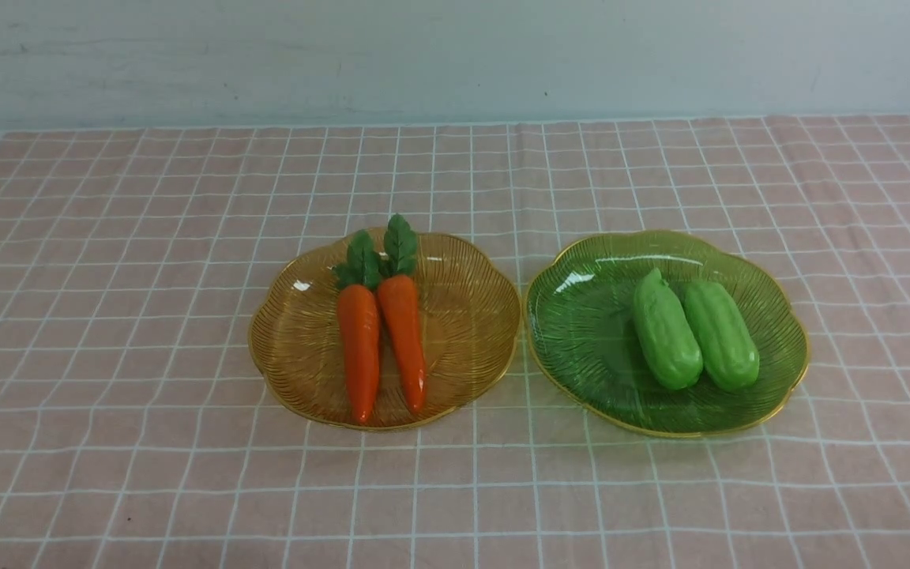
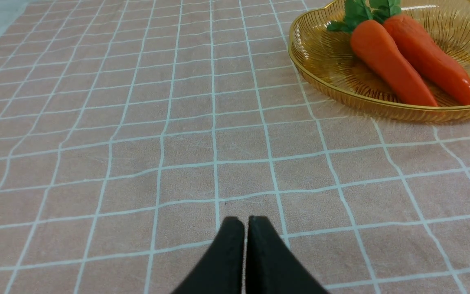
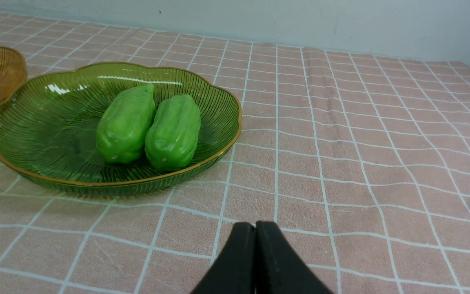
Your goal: Put different types of vegetables on the plate.
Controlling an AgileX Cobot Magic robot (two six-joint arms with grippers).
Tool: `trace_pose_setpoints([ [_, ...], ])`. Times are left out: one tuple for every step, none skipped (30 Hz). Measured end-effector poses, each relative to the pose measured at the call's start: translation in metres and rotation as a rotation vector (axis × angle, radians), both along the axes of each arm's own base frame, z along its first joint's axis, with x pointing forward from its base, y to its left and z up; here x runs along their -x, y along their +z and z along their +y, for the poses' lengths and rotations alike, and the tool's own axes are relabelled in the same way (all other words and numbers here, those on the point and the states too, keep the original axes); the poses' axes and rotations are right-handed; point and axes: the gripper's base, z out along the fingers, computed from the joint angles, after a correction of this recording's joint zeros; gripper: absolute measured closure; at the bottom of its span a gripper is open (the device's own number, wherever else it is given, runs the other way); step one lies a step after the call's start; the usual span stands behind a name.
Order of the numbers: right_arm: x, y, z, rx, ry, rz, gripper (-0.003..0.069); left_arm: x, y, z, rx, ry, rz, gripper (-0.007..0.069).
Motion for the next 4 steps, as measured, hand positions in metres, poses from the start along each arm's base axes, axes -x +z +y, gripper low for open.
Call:
trace_pose_setpoints([
  [0.0,0.0,0.0,0.0,0.0,0.0,0.0674,0.0,0.0,0.0,0.0,0.0,0.0,0.0628],
  [0.0,0.0,0.0,0.0,0.0,0.0,0.0674,0.0,0.0,0.0,0.0,0.0,0.0,0.0628],
  [0.0,0.0,0.0,0.0,0.0,0.0,0.0674,0.0,0.0,0.0,0.0,0.0,0.0,0.0628],
  [0.0,0.0,0.0,0.0,0.0,0.0,0.0674,0.0,0.0,0.0,0.0,0.0,0.0,0.0628],
])
